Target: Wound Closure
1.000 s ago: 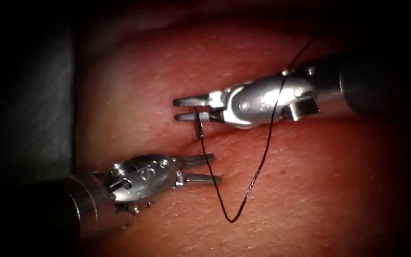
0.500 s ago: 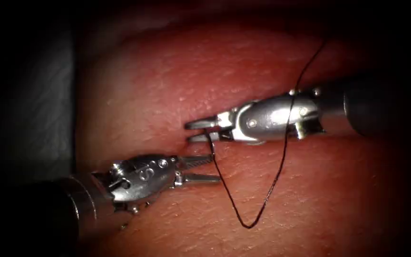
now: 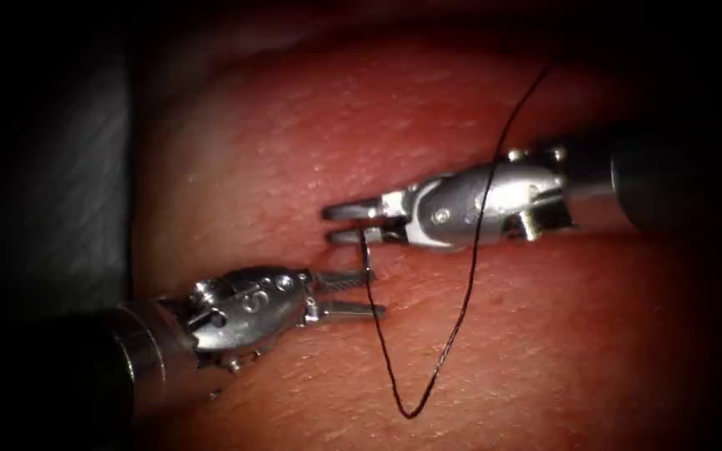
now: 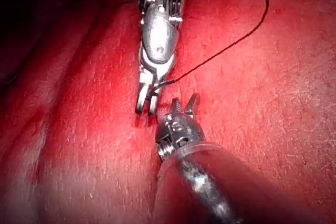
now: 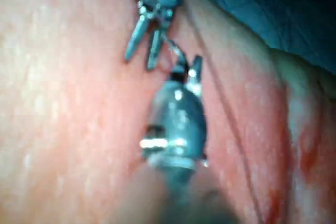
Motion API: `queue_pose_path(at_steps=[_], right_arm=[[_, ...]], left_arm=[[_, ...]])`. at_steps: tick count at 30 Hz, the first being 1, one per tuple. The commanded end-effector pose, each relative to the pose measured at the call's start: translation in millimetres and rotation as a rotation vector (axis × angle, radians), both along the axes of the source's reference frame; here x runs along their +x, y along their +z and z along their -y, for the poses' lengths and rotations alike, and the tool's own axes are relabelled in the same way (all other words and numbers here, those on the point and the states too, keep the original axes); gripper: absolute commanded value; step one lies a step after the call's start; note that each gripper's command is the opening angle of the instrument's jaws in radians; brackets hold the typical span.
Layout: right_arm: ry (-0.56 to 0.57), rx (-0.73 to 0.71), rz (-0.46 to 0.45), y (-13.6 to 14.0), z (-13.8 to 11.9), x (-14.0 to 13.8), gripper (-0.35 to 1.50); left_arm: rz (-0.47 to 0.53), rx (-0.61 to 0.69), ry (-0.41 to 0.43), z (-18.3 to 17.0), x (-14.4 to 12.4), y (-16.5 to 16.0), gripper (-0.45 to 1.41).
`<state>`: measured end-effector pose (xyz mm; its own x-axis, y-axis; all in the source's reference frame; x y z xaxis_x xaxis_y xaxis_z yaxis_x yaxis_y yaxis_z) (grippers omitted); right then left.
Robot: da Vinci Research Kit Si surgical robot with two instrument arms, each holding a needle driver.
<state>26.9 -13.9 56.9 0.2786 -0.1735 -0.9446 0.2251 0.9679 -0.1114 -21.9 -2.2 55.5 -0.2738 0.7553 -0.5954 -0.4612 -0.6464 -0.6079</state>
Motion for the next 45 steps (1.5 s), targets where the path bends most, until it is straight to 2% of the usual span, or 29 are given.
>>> queue_pose_path(at_steps=[1,4,45], right_arm=[[0.008,-0.011,-0.014,-0.4,-0.1,1.3,-0.35],[0.019,-0.038,-0.034,-1.5,-1.0,1.9,-0.35],[0.136,-0.12,-0.075,-2.9,-4.1,2.5,-0.35]], left_arm=[[0.006,0.001,-0.006,0.3,-0.6,0.6,-0.01],[0.001,-0.002,-0.012,0.2,-0.7,0.7,0.09],[-0.003,-0.021,-0.031,0.6,-0.8,1.4,0.04]])
